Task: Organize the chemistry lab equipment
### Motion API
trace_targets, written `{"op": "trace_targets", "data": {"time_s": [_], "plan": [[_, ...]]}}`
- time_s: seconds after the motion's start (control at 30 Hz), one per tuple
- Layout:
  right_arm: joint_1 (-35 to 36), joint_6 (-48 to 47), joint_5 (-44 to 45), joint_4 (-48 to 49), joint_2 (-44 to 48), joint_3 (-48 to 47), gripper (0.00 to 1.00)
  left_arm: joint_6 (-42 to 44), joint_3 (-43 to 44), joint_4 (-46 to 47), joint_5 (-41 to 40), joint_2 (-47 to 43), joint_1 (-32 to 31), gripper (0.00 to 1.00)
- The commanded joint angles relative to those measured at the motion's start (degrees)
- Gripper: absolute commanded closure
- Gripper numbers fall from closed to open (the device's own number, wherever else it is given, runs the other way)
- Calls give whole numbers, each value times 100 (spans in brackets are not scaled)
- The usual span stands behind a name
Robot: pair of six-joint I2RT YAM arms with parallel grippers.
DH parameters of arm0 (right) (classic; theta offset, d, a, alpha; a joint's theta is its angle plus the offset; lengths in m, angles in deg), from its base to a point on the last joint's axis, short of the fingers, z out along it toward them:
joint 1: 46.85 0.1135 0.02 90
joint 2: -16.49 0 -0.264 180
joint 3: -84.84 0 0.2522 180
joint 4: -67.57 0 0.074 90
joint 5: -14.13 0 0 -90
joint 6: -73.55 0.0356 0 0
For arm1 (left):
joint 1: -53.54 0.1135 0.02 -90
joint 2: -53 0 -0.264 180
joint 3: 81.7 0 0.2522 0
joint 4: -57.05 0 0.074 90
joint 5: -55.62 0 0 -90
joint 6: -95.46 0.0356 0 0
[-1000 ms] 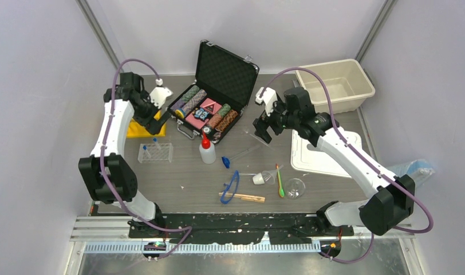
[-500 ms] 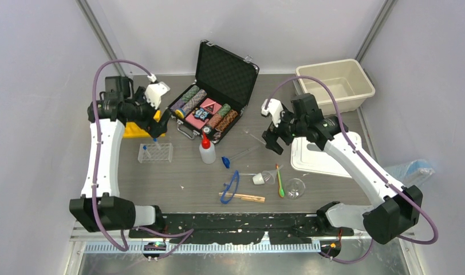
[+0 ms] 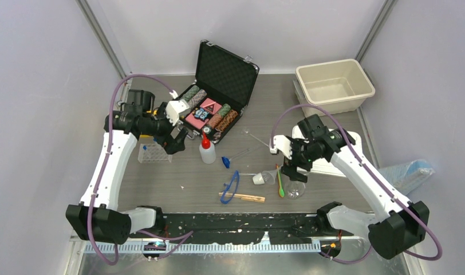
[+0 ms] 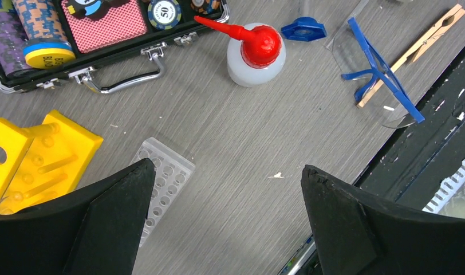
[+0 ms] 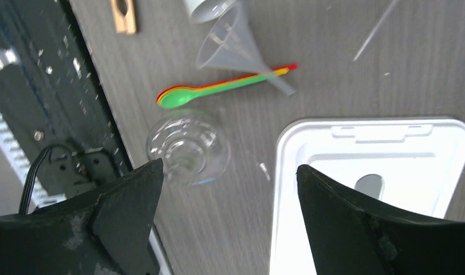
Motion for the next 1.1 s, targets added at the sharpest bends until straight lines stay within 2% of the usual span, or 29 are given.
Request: {"op": "trace_targets", "data": {"time_s": [0.0, 0.17, 0.37, 0.5, 0.73, 0.8, 0.97, 1.07], "plan": [[-4, -642, 123, -733, 305, 205, 10, -199, -16, 246, 149, -101, -64, 0], [-7, -610, 144, -829, 140, 455, 15, -221, 64, 311, 153, -12, -105, 0], [-6, -440, 128, -467, -27, 740, 23, -192, 92, 300, 95, 43, -120, 0], [-8, -294, 155, -178, -166, 878, 38, -144, 56, 307, 31, 5, -114, 0], [-3, -125, 171, 198, -291, 1088, 54, -99, 55, 281, -56, -29, -119, 0], [-14, -102, 172, 196, -302, 1105, 61, -86, 34, 273, -75, -47, -116, 1], [0, -44, 121, 57, -213, 987, 89, -94, -6, 298, -76, -89, -116, 0], [-10, 13, 35, -169, -116, 753, 95, -112, -16, 325, -60, -95, -119, 0]]}}
